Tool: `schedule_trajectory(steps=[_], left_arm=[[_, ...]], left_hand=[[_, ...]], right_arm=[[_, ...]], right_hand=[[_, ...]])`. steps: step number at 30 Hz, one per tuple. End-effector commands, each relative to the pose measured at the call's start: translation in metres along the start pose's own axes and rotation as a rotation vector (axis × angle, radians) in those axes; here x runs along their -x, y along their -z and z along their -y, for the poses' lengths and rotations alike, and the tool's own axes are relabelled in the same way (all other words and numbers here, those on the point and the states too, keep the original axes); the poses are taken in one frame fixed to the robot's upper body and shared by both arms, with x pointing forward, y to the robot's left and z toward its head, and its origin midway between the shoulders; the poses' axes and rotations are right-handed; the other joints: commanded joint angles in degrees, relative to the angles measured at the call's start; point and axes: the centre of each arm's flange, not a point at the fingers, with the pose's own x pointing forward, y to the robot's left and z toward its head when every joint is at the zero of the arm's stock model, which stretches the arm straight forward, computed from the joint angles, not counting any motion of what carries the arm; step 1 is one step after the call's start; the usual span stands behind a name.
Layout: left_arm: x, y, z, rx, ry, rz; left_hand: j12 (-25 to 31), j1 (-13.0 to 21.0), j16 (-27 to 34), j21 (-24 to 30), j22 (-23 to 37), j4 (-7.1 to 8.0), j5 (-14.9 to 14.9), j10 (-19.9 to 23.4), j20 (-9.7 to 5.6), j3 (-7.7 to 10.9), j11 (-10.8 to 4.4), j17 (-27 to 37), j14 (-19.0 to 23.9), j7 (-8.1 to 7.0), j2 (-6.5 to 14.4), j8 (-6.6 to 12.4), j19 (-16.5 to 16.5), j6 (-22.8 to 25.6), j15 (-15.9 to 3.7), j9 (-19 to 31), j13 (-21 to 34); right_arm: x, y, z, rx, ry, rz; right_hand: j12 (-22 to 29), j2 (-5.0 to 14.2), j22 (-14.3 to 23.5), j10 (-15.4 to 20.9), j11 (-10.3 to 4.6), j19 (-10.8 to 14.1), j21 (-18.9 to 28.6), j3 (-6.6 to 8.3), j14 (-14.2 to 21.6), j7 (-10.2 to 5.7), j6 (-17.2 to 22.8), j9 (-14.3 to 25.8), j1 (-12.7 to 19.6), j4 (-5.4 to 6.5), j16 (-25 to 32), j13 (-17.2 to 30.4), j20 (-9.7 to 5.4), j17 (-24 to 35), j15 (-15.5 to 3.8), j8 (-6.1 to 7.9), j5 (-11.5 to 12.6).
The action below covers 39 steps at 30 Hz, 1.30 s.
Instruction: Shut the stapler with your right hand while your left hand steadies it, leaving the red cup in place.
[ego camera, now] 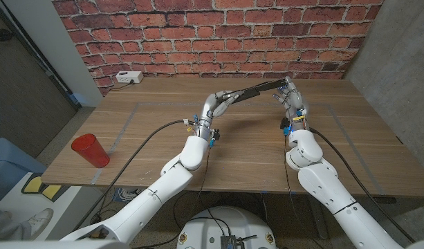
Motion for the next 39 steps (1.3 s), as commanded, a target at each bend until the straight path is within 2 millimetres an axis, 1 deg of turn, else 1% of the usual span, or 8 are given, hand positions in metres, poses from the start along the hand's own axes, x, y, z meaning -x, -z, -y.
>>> schedule_trajectory(steps=[1, 11, 12, 18, 24, 34, 37, 39], left_arm=[[0.0, 0.001, -0.001, -0.006, 0.017, -0.007], [-0.001, 0.001, 0.002, -0.01, 0.029, -0.011], [-0.001, 0.001, 0.002, -0.008, 0.03, -0.011], [-0.002, 0.003, 0.004, 0.008, 0.036, -0.013], [-0.002, 0.003, 0.005, 0.005, 0.039, -0.013], [-0.001, 0.001, 0.01, -0.036, 0.037, -0.015], [0.0, 0.001, 0.011, -0.035, 0.039, -0.015], [0.0, 0.002, 0.011, -0.036, 0.041, -0.015]], left_hand=[[2.85, 2.19, 0.16, -0.14, 0.18, 0.27, 0.41, 6.22, 0.01, -0.15, -6.11, 0.26, 0.83, -1.58, 1.97, -0.3, -0.08, 2.21, -6.63, 0.29, 13.68], [3.19, 2.39, 0.32, -0.13, 0.18, 0.26, 0.4, 6.44, 0.05, -0.33, -6.11, 0.47, 1.2, -1.6, 1.97, -0.45, -0.09, 2.24, -6.6, 0.29, 14.47], [3.21, 2.38, 0.31, -0.13, 0.18, 0.28, 0.4, 6.44, 0.05, -0.35, -6.1, 0.48, 1.2, -1.58, 1.96, -0.45, -0.09, 2.25, -6.56, 0.3, 14.54], [3.34, 2.43, 0.28, -0.11, 0.19, 0.34, 0.41, 6.5, 0.06, -0.37, -6.1, 0.51, 1.25, -1.6, 2.02, -0.49, -0.07, 2.35, -6.57, 0.29, 14.89], [3.45, 2.47, 0.24, -0.1, 0.19, 0.41, 0.4, 6.48, 0.08, -0.41, -6.1, 0.55, 1.3, -1.59, 2.04, -0.55, -0.08, 2.44, -6.58, 0.26, 15.32], [3.6, 2.59, 0.15, -0.08, 0.19, 0.46, 0.39, 6.47, 0.05, -0.43, -6.1, 0.59, 1.31, -1.55, 2.08, -0.66, -0.06, 2.43, -6.68, 0.28, 15.91], [3.65, 2.58, 0.15, -0.08, 0.19, 0.51, 0.37, 6.46, 0.05, -0.49, -6.1, 0.62, 1.36, -1.56, 2.07, -0.7, -0.06, 2.48, -6.59, 0.25, 16.13], [3.69, 2.62, 0.15, -0.07, 0.19, 0.51, 0.36, 6.47, 0.05, -0.49, -6.09, 0.64, 1.38, -1.58, 2.09, -0.71, -0.05, 2.51, -6.62, 0.27, 16.24]], right_arm=[[0.0, -0.003, -0.001, 0.043, 0.052, -0.021], [0.001, 0.0, 0.0, 0.037, 0.1, -0.033], [0.001, 0.001, 0.001, 0.036, 0.103, -0.033], [0.001, 0.005, 0.005, 0.0, 0.127, -0.044], [0.001, 0.009, 0.006, -0.019, 0.151, -0.05], [0.0, 0.012, 0.007, -0.032, 0.167, -0.065], [0.0, 0.012, 0.007, -0.036, 0.174, -0.065], [0.0, 0.012, 0.007, -0.038, 0.177, -0.065]], right_hand=[[0.52, 0.5, 0.35, 1.51, -0.11, 0.55, -0.19, 0.49, 0.65, -0.17, 1.76, -0.07, 1.87, -0.57, 0.63, 0.17, -0.37, 0.19, -2.17, 0.52, 0.4], [1.12, -0.18, 0.44, 3.73, -0.21, 2.34, 0.23, 0.17, 2.78, -0.31, 3.6, -0.08, 3.1, -1.01, 1.74, 0.43, -0.39, 0.16, -1.78, 0.74, -0.14], [1.58, -0.21, 0.45, 4.58, -0.94, 2.7, 0.3, 0.19, 3.26, -1.34, 4.2, -0.04, 3.6, -1.12, 1.96, 0.68, -0.48, 0.14, -2.1, 0.81, -0.22], [2.85, 0.84, 0.48, 6.26, -2.11, 3.51, 0.41, 0.69, 4.09, -2.57, 6.57, 0.15, 5.16, -1.16, 2.46, 1.5, -1.08, 0.24, -2.6, 1.21, -0.38], [4.26, 0.9, 0.52, 7.7, -2.85, 4.44, 0.63, 0.93, 5.25, -3.53, 8.64, 0.37, 7.11, -1.56, 3.01, 2.41, -1.53, 0.24, -3.19, 1.43, -0.63], [6.18, 0.59, 0.54, 9.81, -3.15, 5.67, 0.99, 0.84, 6.38, -3.53, 11.27, 0.61, 8.76, -1.61, 3.54, 3.42, -1.27, 0.27, -3.14, 1.78, -0.87], [6.75, 0.94, 0.57, 9.95, -3.71, 5.22, 0.78, 0.97, 6.28, -3.92, 11.81, 0.71, 9.57, -1.5, 3.59, 3.89, -2.02, 0.38, -3.98, 1.65, -0.87], [7.29, 0.96, 0.58, 10.55, -3.39, 5.92, 1.03, 1.0, 6.89, -3.55, 12.67, 0.76, 10.11, -1.55, 3.89, 4.16, -1.8, 0.42, -4.1, 1.79, -0.88]])
